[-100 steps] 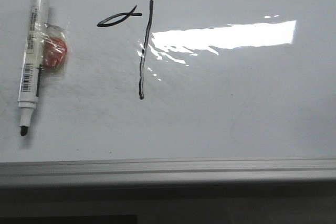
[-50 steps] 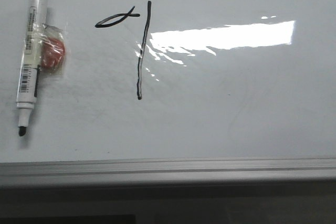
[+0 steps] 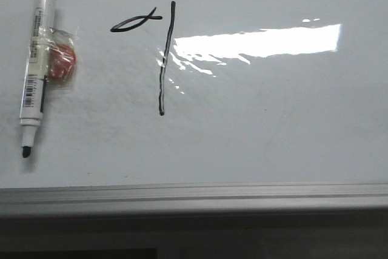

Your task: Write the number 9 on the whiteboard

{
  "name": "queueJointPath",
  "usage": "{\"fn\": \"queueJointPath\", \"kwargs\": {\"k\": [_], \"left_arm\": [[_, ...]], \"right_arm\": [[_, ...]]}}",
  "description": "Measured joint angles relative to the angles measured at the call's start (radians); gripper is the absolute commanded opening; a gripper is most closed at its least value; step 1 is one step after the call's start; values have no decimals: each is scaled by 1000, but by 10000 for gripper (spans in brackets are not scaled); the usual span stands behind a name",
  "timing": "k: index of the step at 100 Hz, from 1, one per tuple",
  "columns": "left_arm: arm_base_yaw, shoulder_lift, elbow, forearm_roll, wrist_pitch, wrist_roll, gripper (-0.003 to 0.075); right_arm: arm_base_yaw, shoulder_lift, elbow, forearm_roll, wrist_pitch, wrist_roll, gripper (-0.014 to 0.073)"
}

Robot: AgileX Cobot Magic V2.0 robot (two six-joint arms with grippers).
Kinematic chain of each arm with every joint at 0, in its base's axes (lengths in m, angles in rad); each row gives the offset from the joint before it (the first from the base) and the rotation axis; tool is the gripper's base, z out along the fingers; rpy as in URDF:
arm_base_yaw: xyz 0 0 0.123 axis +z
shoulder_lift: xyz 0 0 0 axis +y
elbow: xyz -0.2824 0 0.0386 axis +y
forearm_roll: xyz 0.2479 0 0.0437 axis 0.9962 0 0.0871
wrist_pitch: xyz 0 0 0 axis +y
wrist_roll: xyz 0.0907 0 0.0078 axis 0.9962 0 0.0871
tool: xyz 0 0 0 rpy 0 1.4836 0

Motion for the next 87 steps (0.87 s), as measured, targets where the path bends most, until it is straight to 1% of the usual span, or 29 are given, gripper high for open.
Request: {"fn": "queueJointPath", "kwargs": {"k": [30, 56, 87], "left_arm": [[0, 0, 0, 0, 0, 0, -20], [0, 0, 0, 0, 0, 0, -20], [0, 0, 0, 0, 0, 0, -20]], "right_arm": [[-5, 0, 0, 1, 1, 0, -64], [-40, 0, 0, 1, 1, 0, -64], [-40, 0, 0, 1, 1, 0, -64]]}}
